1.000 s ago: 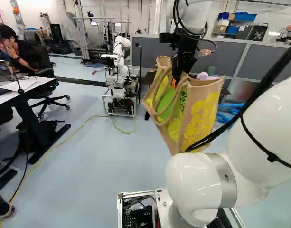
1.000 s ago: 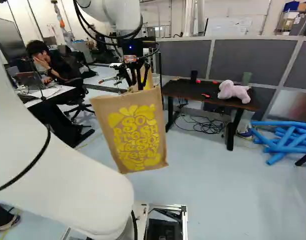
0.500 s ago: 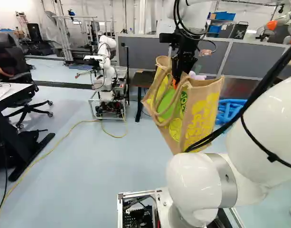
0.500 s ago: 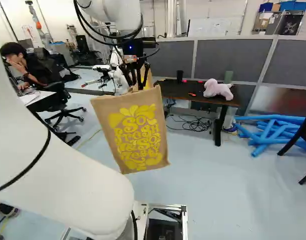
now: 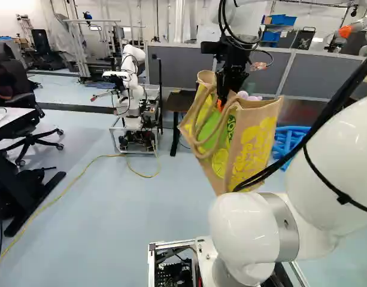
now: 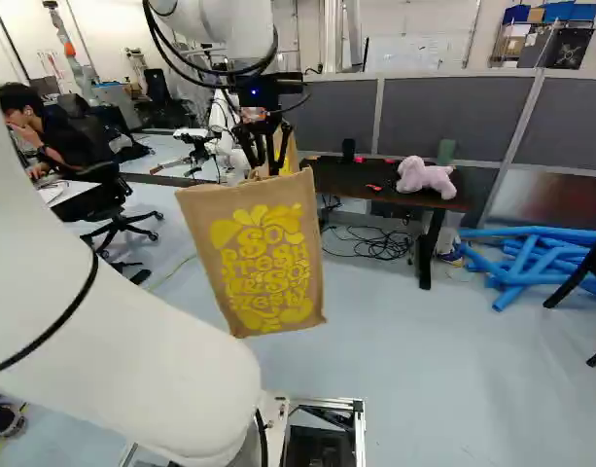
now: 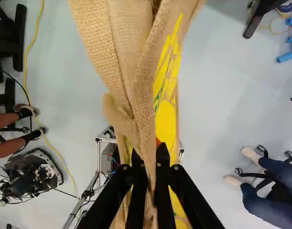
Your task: Pick up the bag on the ground and place it on the table
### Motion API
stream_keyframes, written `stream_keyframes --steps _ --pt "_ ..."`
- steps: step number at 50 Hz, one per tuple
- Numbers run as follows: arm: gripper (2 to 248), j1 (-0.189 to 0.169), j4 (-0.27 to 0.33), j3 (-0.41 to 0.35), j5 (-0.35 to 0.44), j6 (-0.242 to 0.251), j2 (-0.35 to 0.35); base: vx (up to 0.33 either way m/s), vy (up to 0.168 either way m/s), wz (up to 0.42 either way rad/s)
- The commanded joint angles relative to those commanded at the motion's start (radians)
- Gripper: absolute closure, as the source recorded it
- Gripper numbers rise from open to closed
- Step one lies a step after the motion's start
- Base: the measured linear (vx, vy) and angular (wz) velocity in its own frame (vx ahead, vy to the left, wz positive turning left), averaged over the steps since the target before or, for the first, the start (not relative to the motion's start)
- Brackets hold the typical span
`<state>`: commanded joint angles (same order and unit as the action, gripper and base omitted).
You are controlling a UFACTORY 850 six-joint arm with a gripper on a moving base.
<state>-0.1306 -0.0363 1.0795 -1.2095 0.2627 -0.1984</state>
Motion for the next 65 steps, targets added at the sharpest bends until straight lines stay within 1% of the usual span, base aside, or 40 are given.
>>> stream_keyframes --steps 12,52,65 --pt "227 0.000 0.000 0.000 0.000 0.000 0.000 0.140 -0.004 0.009" --pt "227 0.000 0.000 0.000 0.000 0.000 0.000 0.189 -0.054 -0.004" --pt "227 0.000 0.000 0.000 0.000 0.000 0.000 0.194 -0.004 -0.011"
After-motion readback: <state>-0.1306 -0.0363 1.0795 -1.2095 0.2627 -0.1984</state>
